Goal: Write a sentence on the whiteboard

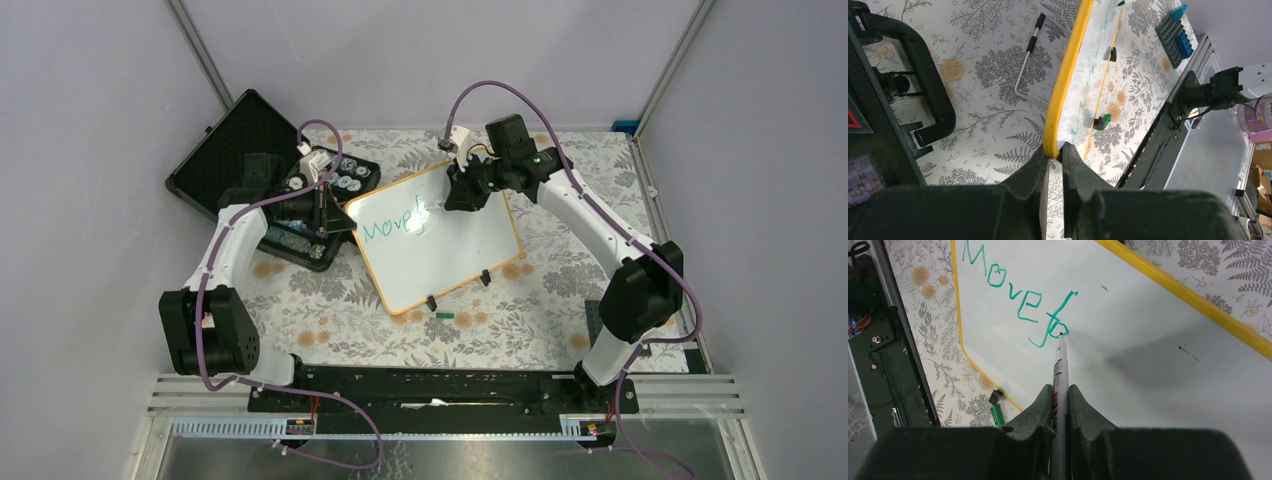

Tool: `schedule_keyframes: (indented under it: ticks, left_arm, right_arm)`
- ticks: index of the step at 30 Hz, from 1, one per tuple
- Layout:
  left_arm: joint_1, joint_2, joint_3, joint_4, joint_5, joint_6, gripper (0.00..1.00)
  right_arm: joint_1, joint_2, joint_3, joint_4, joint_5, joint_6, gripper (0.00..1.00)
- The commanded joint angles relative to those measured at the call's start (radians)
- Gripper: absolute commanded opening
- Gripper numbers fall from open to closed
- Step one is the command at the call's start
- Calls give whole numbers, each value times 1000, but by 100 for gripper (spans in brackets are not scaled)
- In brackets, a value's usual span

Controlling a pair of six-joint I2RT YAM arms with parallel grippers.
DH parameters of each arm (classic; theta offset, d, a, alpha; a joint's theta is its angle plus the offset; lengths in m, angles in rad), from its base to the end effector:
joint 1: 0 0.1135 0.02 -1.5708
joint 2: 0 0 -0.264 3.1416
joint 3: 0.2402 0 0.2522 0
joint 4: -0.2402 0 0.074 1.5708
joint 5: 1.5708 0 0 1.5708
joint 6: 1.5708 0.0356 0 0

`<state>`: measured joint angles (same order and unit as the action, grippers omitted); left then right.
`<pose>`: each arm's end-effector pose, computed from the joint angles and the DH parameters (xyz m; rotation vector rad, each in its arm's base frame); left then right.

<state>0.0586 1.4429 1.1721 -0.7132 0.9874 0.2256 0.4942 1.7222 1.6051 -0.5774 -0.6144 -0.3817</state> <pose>0.2915 -0.0127 0.2897 0.5447 2.1817 -1.0875 0.3330 0.2027 0.3395 -1.2266 1.8499 0.7532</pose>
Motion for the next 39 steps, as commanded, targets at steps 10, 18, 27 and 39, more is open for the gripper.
schedule_keyframes:
  ticks: [10,18,27,39]
  left_arm:
    - [-17,-10,5,33,-77,79,0]
    - [-17,-11,0,32,-79,80,0]
    - [-17,-8,1,32,-81,80,0]
    - [-18,-7,0,32,-79,80,0]
  right_arm:
    - [-14,-17,39,5,9,-15,0]
    - [-14,-5,37,23,22,-5,0]
    - [-14,14,49,32,46,1,0]
    - [-19,0,30,33,85,2,0]
